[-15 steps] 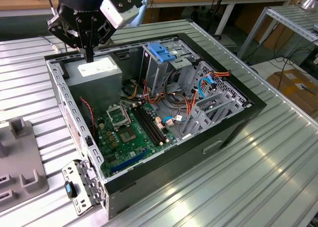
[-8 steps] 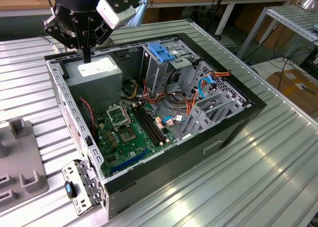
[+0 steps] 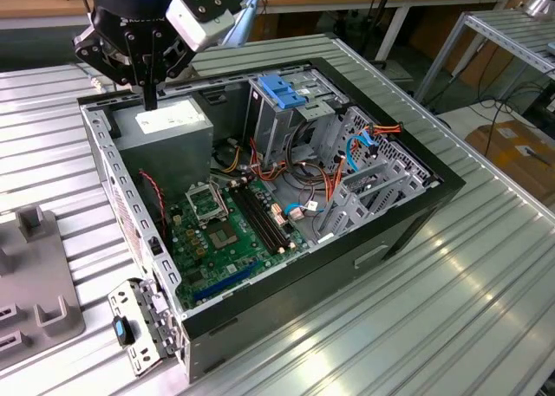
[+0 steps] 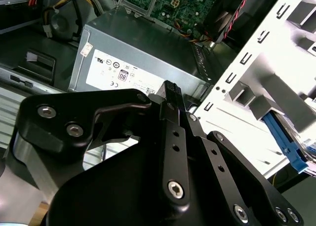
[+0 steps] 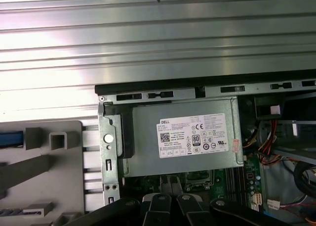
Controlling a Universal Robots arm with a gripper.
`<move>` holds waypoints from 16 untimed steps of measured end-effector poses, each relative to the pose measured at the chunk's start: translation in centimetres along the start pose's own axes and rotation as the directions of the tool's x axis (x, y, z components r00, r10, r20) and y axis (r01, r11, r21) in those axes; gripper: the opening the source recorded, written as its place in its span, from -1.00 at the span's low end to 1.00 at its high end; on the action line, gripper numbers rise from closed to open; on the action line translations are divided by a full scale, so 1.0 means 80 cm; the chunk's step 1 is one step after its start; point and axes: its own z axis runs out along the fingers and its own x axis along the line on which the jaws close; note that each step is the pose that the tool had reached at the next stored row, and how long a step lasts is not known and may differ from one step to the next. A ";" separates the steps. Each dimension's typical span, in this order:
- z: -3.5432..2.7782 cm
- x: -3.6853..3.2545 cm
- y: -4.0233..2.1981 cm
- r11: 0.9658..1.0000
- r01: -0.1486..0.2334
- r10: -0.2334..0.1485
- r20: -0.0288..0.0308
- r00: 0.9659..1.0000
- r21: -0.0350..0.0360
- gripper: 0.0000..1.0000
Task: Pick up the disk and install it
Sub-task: 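Reach for the disk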
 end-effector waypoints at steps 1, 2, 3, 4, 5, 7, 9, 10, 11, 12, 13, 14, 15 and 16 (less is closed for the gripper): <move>0.0000 0.0003 0.0000 1.000 0.000 0.000 0.000 1.000 0.000 -0.79; 0.0000 0.0009 -0.0001 1.000 0.000 0.000 0.000 1.000 0.000 -0.79; 0.0000 0.0011 -0.0001 1.000 0.000 0.000 0.000 1.000 0.000 -0.79; -0.0001 0.0017 -0.0001 1.000 0.000 0.000 0.000 1.000 0.000 -0.79; -0.0001 0.0020 -0.0002 1.000 0.000 0.000 0.000 1.000 0.000 -0.79; -0.0001 0.0023 -0.0002 1.000 0.000 0.000 0.000 1.000 0.000 -0.79; 0.0000 0.0029 -0.0002 1.000 0.000 0.000 0.000 1.000 0.000 -0.79; 0.0000 0.0034 -0.0003 1.000 0.000 0.000 0.000 1.000 0.000 -0.79; 0.0000 0.0038 -0.0003 1.000 0.000 0.000 0.000 1.000 0.000 -0.79; -0.0001 0.0044 -0.0003 1.000 0.000 0.000 0.000 1.000 0.000 -0.79; 0.0000 0.0050 -0.0004 1.000 0.000 0.000 0.000 1.000 0.000 -0.79; -0.0001 0.0056 -0.0004 1.000 0.000 0.000 0.000 1.000 0.000 -0.79; -0.0001 0.0062 -0.0005 1.000 0.000 0.000 0.000 1.000 0.000 -0.79; -0.0001 0.0069 -0.0005 1.000 0.000 0.000 0.000 1.000 0.000 -0.79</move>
